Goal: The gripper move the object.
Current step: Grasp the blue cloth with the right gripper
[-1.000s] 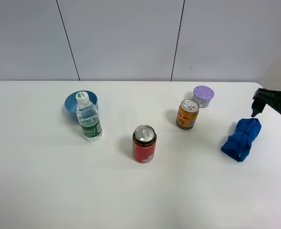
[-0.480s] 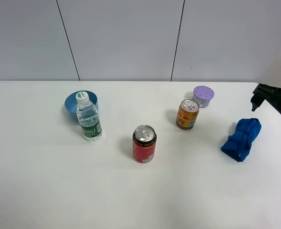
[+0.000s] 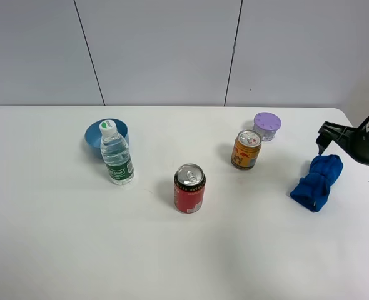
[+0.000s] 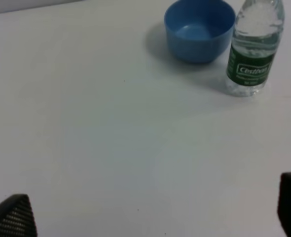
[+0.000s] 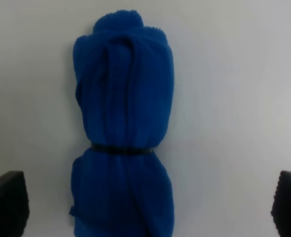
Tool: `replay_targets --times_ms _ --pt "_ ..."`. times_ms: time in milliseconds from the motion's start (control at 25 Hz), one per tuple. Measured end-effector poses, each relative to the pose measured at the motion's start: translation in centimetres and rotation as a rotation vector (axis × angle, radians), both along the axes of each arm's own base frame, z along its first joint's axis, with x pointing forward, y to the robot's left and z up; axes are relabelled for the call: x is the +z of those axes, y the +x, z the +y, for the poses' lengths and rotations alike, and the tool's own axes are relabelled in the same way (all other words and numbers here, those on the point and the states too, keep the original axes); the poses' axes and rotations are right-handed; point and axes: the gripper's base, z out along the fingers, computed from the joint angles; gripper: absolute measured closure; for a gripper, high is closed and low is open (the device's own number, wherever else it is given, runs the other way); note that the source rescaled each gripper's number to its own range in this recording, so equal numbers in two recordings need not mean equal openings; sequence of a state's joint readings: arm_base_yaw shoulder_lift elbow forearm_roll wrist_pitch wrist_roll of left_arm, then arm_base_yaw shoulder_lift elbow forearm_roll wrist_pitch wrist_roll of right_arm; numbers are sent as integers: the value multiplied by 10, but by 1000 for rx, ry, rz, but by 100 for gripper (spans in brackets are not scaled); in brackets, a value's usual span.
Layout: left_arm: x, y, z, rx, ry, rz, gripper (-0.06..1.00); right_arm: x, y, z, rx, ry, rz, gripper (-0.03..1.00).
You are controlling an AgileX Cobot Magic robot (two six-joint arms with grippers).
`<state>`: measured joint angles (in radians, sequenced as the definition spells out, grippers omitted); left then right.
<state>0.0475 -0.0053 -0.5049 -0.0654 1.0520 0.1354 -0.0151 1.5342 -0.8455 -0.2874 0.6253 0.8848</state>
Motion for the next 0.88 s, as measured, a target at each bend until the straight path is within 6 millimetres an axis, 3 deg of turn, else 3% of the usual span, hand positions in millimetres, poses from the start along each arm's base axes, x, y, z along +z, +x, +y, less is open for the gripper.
replay_targets --times_ms 600,880 --pt "0 0 0 0 0 0 -6 -64 27 6 3 77 34 -1" --pt "0 0 0 0 0 0 -6 -77 32 7 5 89 35 0"
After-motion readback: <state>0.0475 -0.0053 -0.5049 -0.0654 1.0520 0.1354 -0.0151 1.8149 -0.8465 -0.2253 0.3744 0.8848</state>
